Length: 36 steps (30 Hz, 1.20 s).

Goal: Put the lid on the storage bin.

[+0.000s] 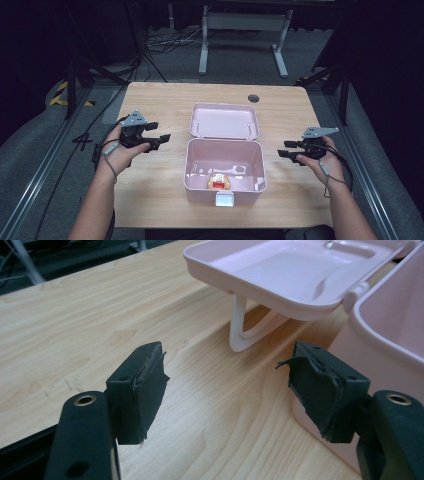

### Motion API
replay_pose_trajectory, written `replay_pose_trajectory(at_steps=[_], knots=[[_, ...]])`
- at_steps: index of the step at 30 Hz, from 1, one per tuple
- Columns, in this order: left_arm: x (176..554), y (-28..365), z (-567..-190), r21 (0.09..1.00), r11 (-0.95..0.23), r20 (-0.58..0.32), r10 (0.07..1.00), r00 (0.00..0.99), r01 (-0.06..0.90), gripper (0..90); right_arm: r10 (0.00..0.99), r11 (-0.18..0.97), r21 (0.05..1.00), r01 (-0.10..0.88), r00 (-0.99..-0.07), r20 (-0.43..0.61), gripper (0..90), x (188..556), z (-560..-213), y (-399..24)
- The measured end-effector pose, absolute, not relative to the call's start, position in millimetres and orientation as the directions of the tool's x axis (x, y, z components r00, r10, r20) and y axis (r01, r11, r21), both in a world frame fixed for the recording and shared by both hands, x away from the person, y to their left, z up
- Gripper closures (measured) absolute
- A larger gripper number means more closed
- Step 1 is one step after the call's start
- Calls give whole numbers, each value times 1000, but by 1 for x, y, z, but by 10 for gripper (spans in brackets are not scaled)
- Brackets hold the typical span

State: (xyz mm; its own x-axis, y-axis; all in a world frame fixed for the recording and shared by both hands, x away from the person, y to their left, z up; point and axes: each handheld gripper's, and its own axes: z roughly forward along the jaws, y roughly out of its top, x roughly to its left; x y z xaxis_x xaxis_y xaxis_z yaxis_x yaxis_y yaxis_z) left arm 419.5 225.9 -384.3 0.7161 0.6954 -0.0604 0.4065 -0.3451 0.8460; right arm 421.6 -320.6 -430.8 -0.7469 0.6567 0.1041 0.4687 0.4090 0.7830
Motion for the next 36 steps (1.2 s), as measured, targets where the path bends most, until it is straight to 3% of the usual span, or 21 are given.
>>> replay_pose_trajectory(at_steps=[17,29,35,36], knots=[[454,198,-355,871,-246,-149,694,704,426,328,661,411,800,438,-747,69,433,427,-435,-318],[491,176,-352,853,-263,-175,669,722,450,314,631,401,816,417,-771,84,437,417,-434,-311],[510,164,-359,830,-316,-124,699,704,460,318,619,411,832,374,-784,47,436,404,-421,-306],[515,161,-361,831,-296,-154,691,706,471,318,619,413,832,369,-785,41,433,402,-420,-305]])
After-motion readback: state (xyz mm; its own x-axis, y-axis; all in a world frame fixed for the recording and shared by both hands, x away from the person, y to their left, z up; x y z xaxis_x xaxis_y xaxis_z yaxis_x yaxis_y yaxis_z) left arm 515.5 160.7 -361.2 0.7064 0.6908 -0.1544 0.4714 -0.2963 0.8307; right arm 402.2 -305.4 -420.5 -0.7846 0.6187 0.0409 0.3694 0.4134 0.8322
